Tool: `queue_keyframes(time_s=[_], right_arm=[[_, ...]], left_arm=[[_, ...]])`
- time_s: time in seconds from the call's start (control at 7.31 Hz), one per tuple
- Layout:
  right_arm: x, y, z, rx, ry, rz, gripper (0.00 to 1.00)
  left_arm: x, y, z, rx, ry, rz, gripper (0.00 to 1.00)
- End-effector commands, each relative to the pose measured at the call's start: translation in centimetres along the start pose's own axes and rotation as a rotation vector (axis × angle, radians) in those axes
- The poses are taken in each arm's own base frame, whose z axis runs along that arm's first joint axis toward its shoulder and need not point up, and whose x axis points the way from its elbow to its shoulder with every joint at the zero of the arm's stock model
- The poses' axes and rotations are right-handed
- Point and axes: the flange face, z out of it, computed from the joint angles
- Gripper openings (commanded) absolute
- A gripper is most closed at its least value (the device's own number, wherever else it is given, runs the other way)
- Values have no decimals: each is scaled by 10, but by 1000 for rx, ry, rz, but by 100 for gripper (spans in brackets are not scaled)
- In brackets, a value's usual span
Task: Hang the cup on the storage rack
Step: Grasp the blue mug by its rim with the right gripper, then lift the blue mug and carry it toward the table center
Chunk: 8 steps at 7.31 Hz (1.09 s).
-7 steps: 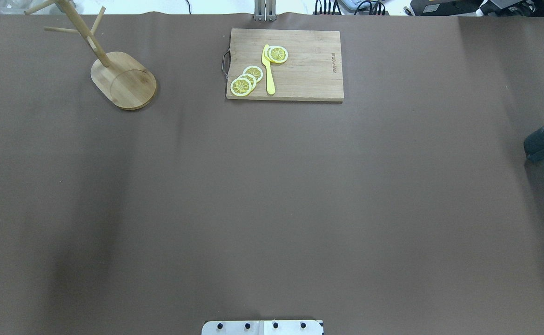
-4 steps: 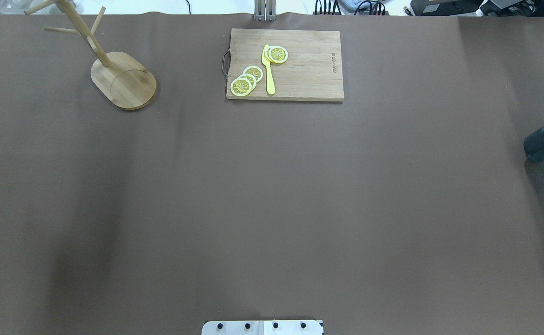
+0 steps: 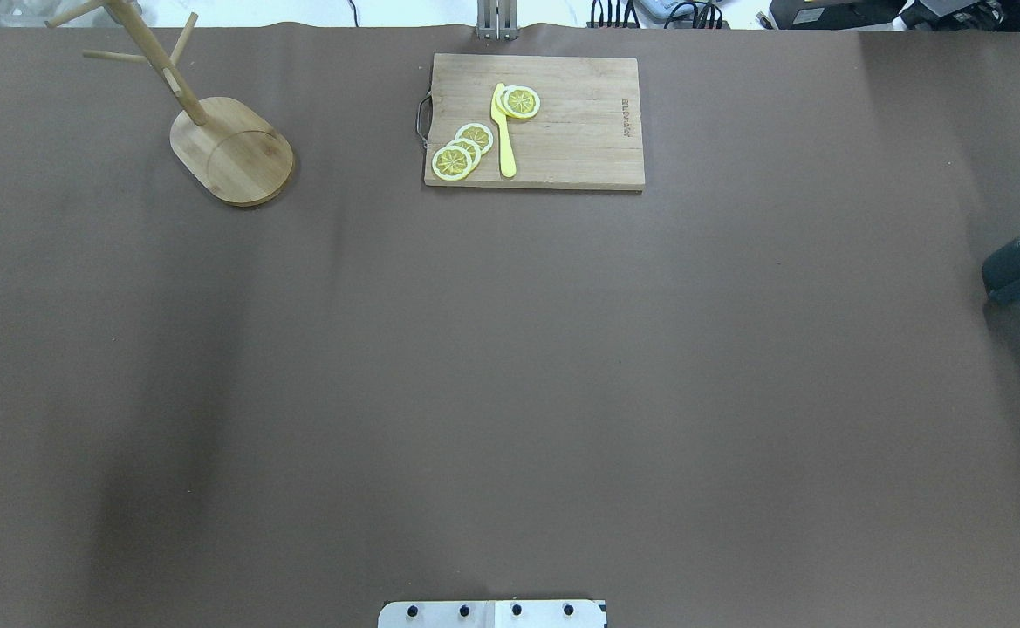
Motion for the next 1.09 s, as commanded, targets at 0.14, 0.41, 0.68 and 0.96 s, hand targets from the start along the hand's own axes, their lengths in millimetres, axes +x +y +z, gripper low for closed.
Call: queue_keyframes(time_s=[0.14, 0.41, 0.68, 0.96], right_arm=[[-5, -2, -4, 9, -5, -9, 0], [-13, -7, -12, 25, -13, -24, 0], [-26, -15, -20, 34, -47, -37, 0], [-41, -24, -33, 61, -60, 37, 0]], left_arm=[[0, 0, -1, 5, -1, 3, 100], [0, 1, 0, 4, -1, 1, 100], [-1, 1, 0, 3, -1, 0, 100], [-1, 1, 0, 3, -1, 0, 100]])
